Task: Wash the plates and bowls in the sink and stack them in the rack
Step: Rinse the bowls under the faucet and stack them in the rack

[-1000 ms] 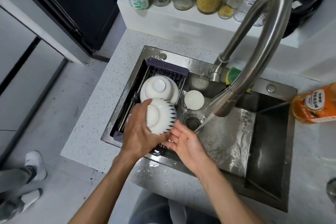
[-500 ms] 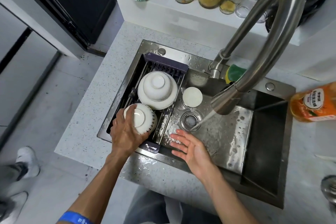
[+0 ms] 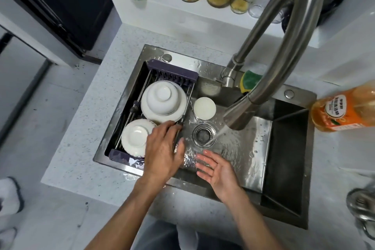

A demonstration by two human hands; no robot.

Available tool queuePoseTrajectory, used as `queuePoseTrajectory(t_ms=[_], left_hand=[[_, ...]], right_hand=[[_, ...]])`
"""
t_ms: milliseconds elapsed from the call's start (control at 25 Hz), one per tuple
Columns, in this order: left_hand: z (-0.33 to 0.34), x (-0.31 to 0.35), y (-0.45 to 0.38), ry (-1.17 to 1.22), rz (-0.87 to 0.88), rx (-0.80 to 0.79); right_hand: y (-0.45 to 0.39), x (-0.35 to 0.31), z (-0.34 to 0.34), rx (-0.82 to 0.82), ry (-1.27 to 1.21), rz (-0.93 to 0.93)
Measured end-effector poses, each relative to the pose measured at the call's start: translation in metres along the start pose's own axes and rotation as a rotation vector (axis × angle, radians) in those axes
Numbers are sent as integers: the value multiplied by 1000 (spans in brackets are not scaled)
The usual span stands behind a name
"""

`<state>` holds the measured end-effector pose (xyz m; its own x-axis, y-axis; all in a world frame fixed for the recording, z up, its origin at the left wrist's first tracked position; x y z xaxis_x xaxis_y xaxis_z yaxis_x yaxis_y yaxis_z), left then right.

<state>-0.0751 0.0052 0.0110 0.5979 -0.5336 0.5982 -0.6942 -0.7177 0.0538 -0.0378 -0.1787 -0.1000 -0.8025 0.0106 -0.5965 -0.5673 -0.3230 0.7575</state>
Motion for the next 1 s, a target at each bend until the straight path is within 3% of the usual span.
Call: queuePoseTrajectory(t_ms=[80,200,320,400,600,680,800,1000], left_hand=[[69,19,-18,-113,52,-226],[194,4,-52,-543,64,-545],[249,-8,-70,-795,104,-642],[257,-11,-82,-644,4,-644],[260,-10,-73,-498,64,-621],[262,-12,-51,-426,125,-688],[253,-34,-24,-129,-132,-771],[209,-39,17,569,-762,-781]], right_hand=[[-14,-6,-14,52,-27,-15],[-47,-4,-37,70,-73,-45],[-54,-1,-51,57,-91,-60],[-55,2,-62,51,-87,-72],[-53,12,-80,100,-124,-45],[-50,11,-78,117,-124,-41],[-44,6,-72,140,-93,-44],[-37,3,-69,200,105,-67]])
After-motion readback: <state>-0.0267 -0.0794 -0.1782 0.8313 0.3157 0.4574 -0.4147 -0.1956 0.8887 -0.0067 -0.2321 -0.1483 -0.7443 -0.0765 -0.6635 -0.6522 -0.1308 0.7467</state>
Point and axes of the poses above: each hand's wrist, its own y-axis away from the middle knuckle, its own z-axis out of the palm, x = y × z, the point moved 8 cm from there along -y, towards the middle knuckle, and after that the axes turned 15 degrees about -z, right-handed, at the moved point
